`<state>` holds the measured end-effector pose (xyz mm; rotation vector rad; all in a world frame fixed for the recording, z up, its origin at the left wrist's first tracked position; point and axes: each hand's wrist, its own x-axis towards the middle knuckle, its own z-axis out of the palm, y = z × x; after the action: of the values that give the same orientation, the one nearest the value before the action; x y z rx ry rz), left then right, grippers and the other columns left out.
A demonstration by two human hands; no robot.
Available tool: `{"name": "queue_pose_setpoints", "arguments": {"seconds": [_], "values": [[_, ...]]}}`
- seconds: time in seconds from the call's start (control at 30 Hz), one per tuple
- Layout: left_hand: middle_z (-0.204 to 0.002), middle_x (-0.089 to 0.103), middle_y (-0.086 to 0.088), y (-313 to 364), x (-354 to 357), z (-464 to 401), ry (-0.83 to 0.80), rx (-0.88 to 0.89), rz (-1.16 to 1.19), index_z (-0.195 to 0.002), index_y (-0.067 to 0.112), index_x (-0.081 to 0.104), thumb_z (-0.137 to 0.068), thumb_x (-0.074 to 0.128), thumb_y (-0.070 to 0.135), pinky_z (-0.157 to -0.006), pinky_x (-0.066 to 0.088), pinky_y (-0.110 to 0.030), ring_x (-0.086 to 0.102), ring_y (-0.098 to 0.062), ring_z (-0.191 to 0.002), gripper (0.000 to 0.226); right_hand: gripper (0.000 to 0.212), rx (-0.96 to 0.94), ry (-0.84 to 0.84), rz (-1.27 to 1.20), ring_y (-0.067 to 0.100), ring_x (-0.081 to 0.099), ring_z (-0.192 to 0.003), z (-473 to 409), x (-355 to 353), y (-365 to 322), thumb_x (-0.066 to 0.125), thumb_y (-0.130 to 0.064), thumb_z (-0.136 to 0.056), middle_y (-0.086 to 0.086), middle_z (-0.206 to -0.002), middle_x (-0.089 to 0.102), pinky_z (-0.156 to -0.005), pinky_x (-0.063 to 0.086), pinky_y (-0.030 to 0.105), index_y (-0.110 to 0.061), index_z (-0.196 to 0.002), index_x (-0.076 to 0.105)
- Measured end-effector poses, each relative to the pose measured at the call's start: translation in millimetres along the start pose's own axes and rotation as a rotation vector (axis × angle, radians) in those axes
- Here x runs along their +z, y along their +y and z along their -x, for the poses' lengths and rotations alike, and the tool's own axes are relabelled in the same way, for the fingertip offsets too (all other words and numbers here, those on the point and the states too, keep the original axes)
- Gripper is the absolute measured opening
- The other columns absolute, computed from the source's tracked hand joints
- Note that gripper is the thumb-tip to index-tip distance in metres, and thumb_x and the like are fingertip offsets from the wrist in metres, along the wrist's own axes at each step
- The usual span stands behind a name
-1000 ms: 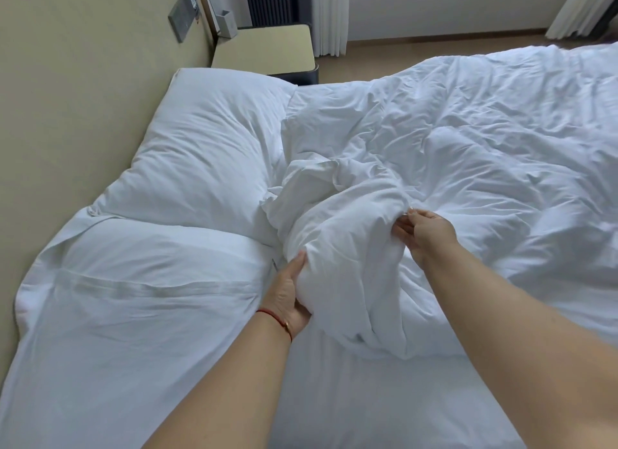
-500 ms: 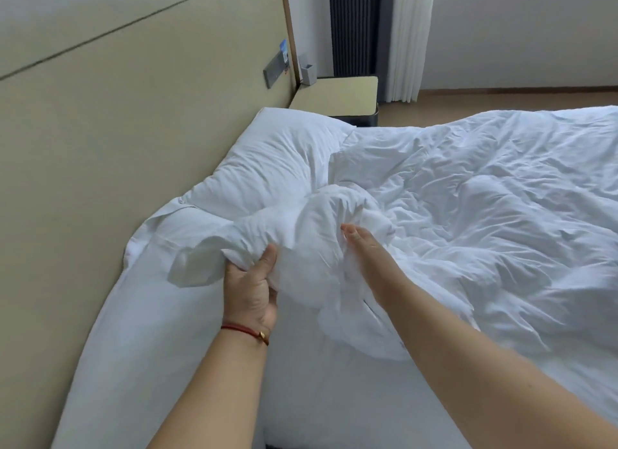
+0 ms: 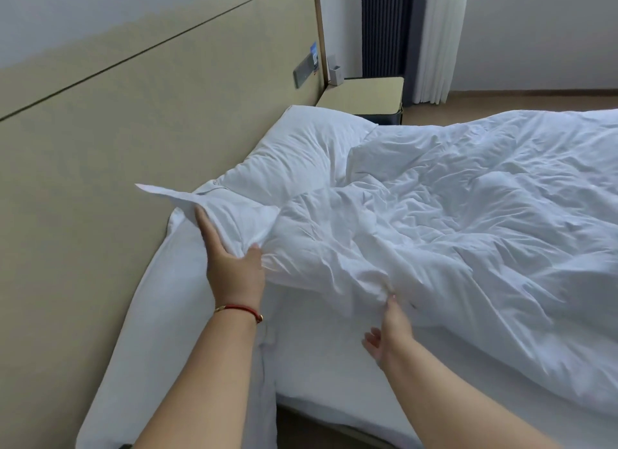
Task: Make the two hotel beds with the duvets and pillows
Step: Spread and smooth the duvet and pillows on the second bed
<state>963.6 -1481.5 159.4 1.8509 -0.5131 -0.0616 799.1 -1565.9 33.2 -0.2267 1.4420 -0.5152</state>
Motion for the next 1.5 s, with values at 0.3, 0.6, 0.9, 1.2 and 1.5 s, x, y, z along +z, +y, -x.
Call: {"name": "queue_pose_setpoints", "arguments": {"seconds": [0.3,0.6,0.9,1.2,1.5], "values": [[-0.154,0.03,0.011,-9.0,-67.8,32.1,0.022,-0.067,-0.044,-0.149,0.049,-0.001,-0.084,0.058,0.001,-0.096,0.044,-0.028,0.049,-0.02,-0.125,0.1,0.054,-0.055,-0.231,-0.804,0.026,0.063,-0.106,24.2,-26.4,-21.0,0.037,-0.058,-0.094,0.005,-0.119,0.067,-0.088,0.052,0.045,-0.02,-0.124,0.062],[-0.14,0.054,-0.009,20.1,-39.2,52.5,-0.22,0.065,-0.219,-0.139,0.017,0.052,-0.089,0.055,0.006,-0.107,0.035,-0.03,0.049,-0.024,-0.131,0.051,0.065,-0.69,0.408,-0.6,0.024,0.058,-0.109,106.4,-107.2,-42.4,0.034,-0.059,-0.092,0.004,-0.118,0.058,-0.092,0.046,0.031,-0.008,-0.128,0.052],[-0.119,0.069,-0.007,61.8,-14.1,51.9,-0.158,0.035,-0.09,-0.11,0.009,0.073,-0.083,0.048,0.003,-0.104,0.044,-0.033,0.059,-0.023,-0.116,0.037,0.071,-1.189,0.224,-0.366,0.008,0.034,-0.137,196.7,-134.2,-79.7,0.022,-0.061,-0.096,-0.006,-0.148,0.038,-0.106,0.021,0.019,-0.016,-0.149,0.027],[-0.121,0.067,-0.013,39.7,48.5,42.5,-0.252,-0.032,-0.262,-0.112,0.006,0.072,-0.089,0.05,0.006,-0.101,0.04,-0.033,0.056,-0.032,-0.118,0.032,0.084,-0.599,0.493,-0.023,0.038,0.044,-0.126,85.4,-136.9,-102.0,0.02,-0.063,-0.095,0.025,-0.141,0.04,-0.1,0.036,0.043,0.009,-0.137,0.025],[-0.133,0.057,-0.003,62.5,181.0,-40.0,-0.439,0.044,-0.169,-0.133,0.006,0.056,-0.098,0.048,0.007,-0.09,0.043,-0.019,0.057,-0.02,-0.116,0.037,0.067,-0.75,0.489,-0.033,0.033,0.047,-0.124,15.0,-94.0,-233.0,0.031,-0.05,-0.099,0.022,-0.136,0.045,-0.099,0.035,0.035,0.007,-0.136,0.028]]}}
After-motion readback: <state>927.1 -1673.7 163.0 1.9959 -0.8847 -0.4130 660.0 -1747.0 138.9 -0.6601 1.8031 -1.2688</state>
